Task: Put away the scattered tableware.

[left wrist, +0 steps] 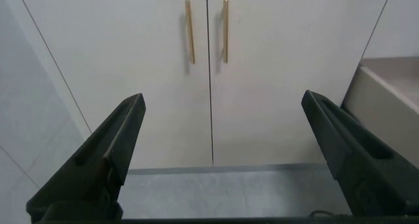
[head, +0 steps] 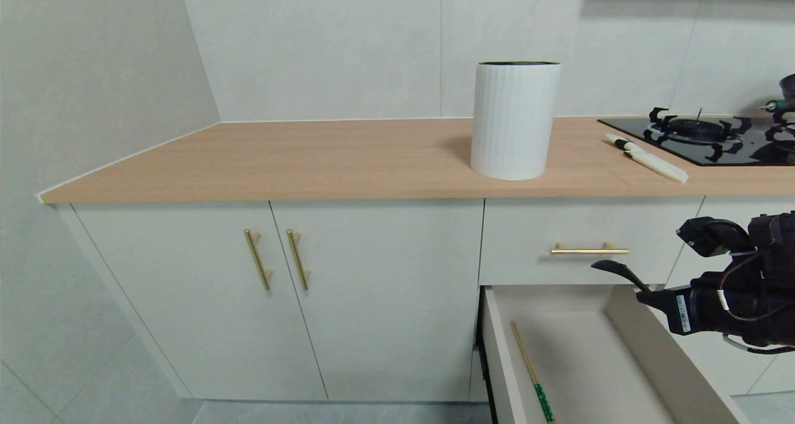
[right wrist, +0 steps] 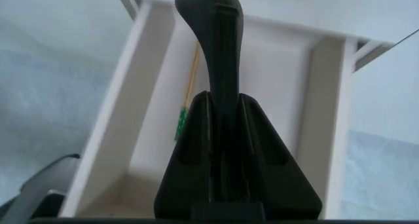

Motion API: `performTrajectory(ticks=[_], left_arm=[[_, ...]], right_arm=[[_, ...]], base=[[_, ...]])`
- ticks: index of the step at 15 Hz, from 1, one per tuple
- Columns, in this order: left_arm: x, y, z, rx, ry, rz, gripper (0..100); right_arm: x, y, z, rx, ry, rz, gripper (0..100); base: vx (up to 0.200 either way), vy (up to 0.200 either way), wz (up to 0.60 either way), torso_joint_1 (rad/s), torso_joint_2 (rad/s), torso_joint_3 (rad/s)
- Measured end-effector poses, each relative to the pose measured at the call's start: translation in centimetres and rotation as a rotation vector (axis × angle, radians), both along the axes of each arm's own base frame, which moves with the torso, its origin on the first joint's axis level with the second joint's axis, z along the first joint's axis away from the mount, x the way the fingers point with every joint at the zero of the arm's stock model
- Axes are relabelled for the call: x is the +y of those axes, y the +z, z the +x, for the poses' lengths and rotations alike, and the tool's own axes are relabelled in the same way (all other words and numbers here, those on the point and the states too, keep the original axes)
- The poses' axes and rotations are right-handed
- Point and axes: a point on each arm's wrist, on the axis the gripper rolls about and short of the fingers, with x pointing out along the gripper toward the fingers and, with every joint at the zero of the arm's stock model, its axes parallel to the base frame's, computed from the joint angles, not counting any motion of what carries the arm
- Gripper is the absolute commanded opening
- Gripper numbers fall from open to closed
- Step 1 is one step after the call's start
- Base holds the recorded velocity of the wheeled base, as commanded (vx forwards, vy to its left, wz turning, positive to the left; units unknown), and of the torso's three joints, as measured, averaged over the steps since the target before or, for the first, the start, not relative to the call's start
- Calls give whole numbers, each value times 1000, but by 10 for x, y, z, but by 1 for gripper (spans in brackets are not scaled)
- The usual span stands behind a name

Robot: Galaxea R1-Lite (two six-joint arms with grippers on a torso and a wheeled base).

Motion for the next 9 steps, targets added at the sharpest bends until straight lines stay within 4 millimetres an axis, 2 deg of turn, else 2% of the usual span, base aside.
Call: performTrajectory(ticks=[4, 9], left_arm=[[0, 0, 0, 0, 0, 0, 100], [0, 0, 0, 0, 0, 0, 100]], right_arm=[[1, -11, 6, 46, -1, -6, 0], [1, -20, 13, 44, 2, -19, 0]], base=[[0, 0, 0, -110, 405, 291], [0, 0, 0, -15, 62, 43]])
